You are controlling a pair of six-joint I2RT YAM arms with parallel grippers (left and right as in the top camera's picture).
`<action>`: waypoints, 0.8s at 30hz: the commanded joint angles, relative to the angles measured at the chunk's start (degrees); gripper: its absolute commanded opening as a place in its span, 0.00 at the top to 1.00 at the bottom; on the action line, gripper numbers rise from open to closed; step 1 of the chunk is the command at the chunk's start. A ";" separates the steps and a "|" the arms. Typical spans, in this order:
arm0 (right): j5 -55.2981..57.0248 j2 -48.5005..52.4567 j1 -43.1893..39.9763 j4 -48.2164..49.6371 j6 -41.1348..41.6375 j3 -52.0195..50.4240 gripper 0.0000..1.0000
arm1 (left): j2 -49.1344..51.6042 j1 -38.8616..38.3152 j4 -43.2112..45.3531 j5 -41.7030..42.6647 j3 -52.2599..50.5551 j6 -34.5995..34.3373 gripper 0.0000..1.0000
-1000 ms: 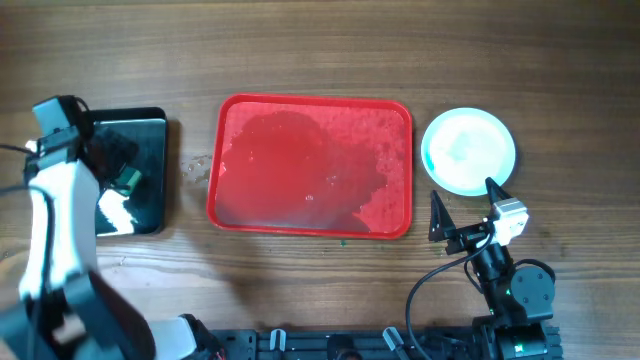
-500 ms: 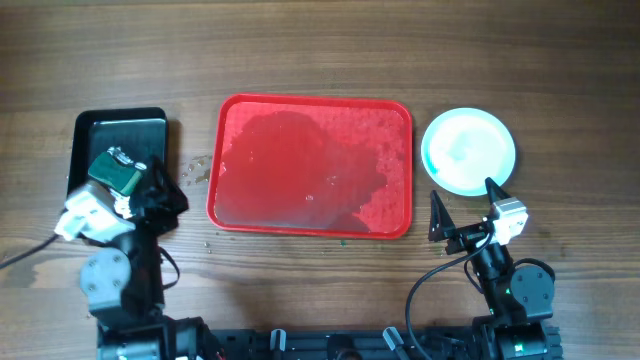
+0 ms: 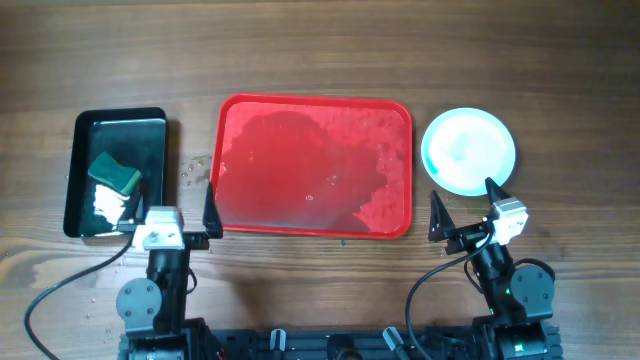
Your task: Clean dirty plates on tray and stack at the side
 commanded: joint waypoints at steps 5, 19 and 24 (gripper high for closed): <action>-1.03 -0.02 -0.22 0.20 -1.16 -0.09 0.00 | -1.66 -0.44 -2.93 0.85 -4.74 3.56 0.00; -1.03 -0.02 -0.22 0.20 -1.18 -0.09 0.00 | -1.66 -0.48 -2.80 0.87 -4.74 3.58 0.00; -1.03 -0.02 -0.22 0.22 -1.14 -0.09 0.00 | -1.66 -0.48 -2.80 0.87 -4.74 3.58 0.00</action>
